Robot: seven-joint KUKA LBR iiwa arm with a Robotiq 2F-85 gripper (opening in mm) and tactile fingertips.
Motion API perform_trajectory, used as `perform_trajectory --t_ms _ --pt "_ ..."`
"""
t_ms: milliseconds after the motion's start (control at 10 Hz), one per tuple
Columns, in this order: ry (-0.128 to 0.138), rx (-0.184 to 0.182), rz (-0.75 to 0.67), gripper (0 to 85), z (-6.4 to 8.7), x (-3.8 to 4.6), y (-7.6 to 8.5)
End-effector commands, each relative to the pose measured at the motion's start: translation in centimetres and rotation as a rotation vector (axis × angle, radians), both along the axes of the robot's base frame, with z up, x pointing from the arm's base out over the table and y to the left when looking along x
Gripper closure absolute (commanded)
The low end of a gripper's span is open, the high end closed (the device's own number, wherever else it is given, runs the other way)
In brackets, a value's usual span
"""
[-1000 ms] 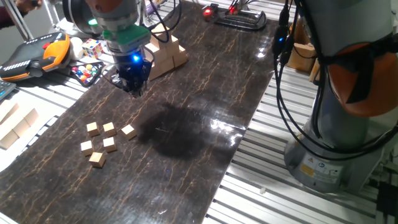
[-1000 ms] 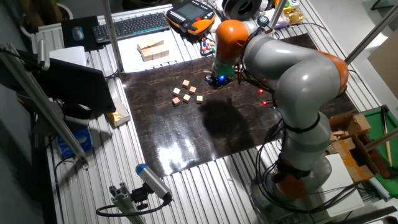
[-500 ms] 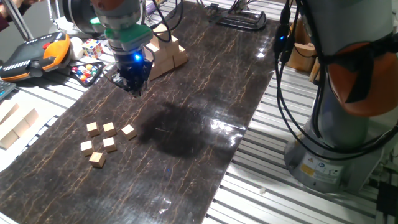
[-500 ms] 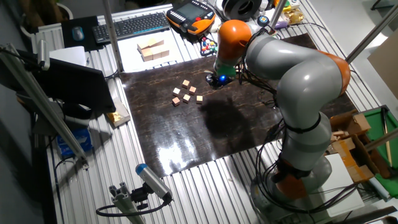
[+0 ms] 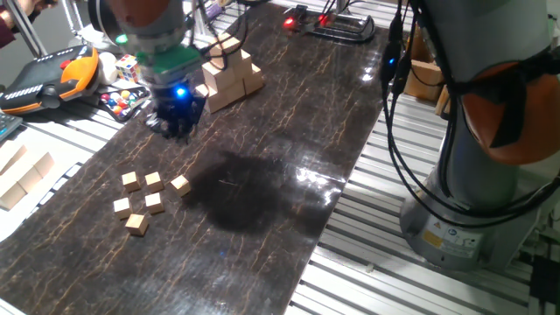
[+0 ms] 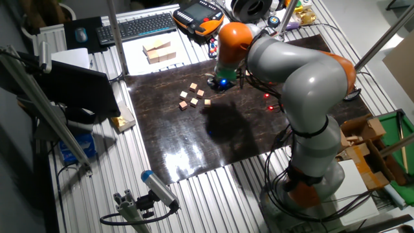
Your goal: Stack the blocks into a pyramid shape
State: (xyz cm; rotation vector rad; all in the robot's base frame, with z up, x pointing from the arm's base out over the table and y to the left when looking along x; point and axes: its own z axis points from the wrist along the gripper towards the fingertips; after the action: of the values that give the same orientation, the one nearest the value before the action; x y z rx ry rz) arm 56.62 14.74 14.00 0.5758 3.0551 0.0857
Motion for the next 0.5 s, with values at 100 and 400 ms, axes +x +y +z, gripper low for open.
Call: perform_trajectory --t_ms 100,400 --pt "-0.021 -0.009 0.005 81.0 -0.6 0.67 1.1" --pt "-0.045 -0.022 0.001 35.3 -2.0 2.11 2.2"
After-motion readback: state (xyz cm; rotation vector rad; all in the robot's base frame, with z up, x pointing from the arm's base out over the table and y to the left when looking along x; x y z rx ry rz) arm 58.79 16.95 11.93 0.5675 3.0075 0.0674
